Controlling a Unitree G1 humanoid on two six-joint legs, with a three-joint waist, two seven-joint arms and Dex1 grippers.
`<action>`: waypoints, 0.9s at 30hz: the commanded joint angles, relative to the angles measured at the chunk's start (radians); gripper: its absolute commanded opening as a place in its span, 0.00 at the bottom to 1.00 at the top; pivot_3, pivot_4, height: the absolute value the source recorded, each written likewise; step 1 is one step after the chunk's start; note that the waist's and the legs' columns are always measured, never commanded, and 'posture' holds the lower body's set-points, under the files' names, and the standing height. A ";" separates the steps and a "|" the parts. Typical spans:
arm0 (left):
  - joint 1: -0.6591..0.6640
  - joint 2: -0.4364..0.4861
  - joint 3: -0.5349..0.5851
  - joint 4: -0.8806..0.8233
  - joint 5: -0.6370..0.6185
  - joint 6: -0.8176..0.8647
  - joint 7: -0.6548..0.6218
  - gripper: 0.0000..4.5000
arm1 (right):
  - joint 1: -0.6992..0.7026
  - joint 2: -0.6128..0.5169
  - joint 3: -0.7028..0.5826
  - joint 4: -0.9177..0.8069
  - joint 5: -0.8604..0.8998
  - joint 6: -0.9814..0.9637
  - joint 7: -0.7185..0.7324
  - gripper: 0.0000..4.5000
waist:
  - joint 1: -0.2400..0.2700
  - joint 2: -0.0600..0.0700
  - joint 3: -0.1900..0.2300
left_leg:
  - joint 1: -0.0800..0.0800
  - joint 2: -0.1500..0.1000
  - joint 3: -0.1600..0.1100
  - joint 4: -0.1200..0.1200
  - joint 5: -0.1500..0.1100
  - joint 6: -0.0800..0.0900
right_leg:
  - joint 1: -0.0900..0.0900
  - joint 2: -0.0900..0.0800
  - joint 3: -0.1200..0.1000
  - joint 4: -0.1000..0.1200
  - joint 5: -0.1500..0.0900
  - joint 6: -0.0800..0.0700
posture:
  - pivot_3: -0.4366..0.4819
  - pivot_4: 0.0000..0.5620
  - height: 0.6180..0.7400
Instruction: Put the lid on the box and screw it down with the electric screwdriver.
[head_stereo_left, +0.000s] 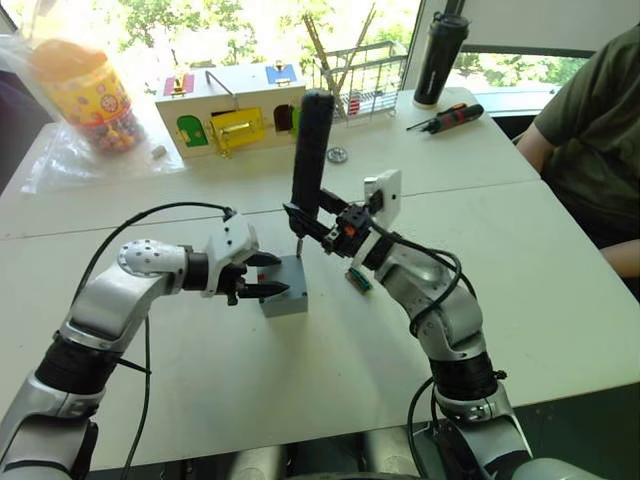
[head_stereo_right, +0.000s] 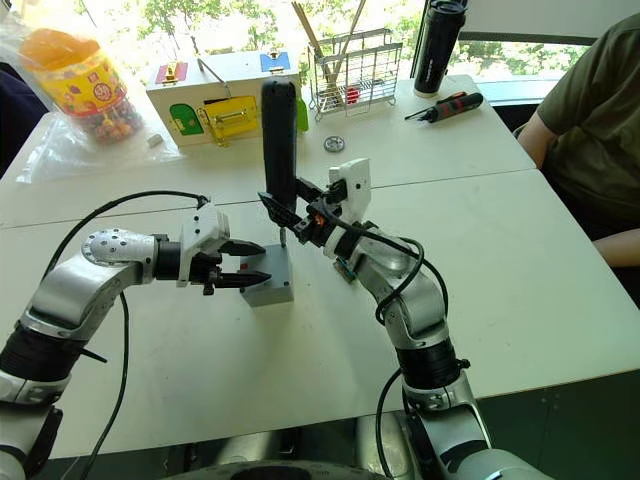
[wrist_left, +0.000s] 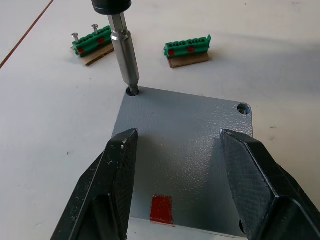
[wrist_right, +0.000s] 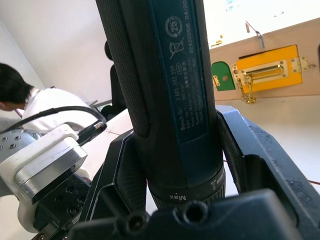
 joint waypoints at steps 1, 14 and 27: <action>0.020 0.006 -0.011 0.010 0.015 0.014 -0.005 0.59 | 0.019 -0.008 0.066 0.014 -0.042 0.004 0.000 0.40 | 0.000 0.000 0.000 | 0.000 0.000 0.000 -0.001 0.000 0.000 | 0.000 0.000 0.000 0.000 0.000 0.000 | 0.48 0.27 1.00; 0.037 0.001 -0.017 -0.006 0.014 0.017 -0.003 0.59 | 0.093 0.023 0.047 0.125 -0.050 -0.039 -0.013 0.40 | 0.006 0.000 -0.014 | 0.015 0.002 -0.001 -0.005 -0.002 0.002 | 0.012 0.002 0.001 -0.005 0.000 0.000 | 0.48 0.27 1.00; 0.032 -0.001 -0.022 -0.014 0.012 0.026 -0.007 0.59 | 0.101 0.005 0.069 0.191 -0.096 -0.041 -0.029 0.40 | 0.025 0.003 -0.022 | 0.019 0.002 0.000 -0.006 -0.006 0.009 | 0.014 0.003 0.003 -0.006 -0.001 0.000 | 0.48 0.27 1.00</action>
